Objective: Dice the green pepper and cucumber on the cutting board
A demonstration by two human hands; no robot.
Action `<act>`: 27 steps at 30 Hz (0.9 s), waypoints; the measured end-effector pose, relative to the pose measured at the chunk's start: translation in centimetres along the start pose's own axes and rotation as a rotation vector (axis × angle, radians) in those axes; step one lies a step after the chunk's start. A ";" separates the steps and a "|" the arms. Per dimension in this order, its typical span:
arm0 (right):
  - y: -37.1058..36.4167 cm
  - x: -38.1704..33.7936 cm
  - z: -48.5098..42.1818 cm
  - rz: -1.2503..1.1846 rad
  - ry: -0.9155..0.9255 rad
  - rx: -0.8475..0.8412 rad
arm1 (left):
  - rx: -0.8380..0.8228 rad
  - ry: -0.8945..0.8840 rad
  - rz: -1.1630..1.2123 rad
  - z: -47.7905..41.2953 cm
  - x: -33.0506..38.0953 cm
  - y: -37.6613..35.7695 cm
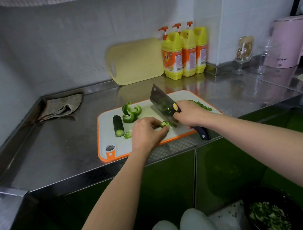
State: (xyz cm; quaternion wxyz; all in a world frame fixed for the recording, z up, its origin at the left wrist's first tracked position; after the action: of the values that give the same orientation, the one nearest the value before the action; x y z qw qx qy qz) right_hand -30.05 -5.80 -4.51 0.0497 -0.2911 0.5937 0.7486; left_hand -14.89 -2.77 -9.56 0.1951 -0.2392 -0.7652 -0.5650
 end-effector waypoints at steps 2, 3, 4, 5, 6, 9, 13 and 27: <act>1.0 -0.3 0.7 0.008 0.010 -0.059 | 0.000 0.011 0.003 0.0 0.0 0.0; 1.5 -0.4 1.1 0.022 0.012 -0.088 | -0.001 0.016 0.003 0.0 -0.1 0.0; 1.9 -0.6 1.4 0.043 0.010 -0.111 | -0.002 0.020 0.002 0.0 -0.1 0.0; 2.1 -0.7 1.6 0.065 0.005 -0.134 | -0.001 0.020 -0.001 0.0 -0.1 0.0; 2.1 -0.9 1.8 0.084 -0.003 -0.158 | 0.002 0.020 -0.002 0.0 -0.1 0.0; 1.7 -1.0 2.0 0.125 -0.029 -0.203 | -0.001 0.014 0.003 0.1 0.0 0.0; 1.7 -0.8 2.2 0.149 -0.047 -0.204 | -0.008 0.006 0.005 0.1 0.0 0.1; 0.5 0.0 1.2 0.122 -0.016 -0.192 | 0.015 -0.007 -0.071 -0.2 0.0 -0.2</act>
State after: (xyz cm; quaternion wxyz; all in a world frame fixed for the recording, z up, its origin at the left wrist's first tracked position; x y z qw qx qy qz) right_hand -30.68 -4.79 -3.94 -0.0194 -0.2517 0.5357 0.8058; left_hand -14.95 -2.98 -9.66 0.1742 -0.2124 -0.7780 -0.5650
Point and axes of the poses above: each hand's wrist, its own z-axis away from the middle knuckle, its own y-axis out of the back of the hand, x = y × z, the point moved 4 cm from there along -z, towards the middle knuckle, and after that the axes turned 11 degrees about -x, right-handed, at the moved point
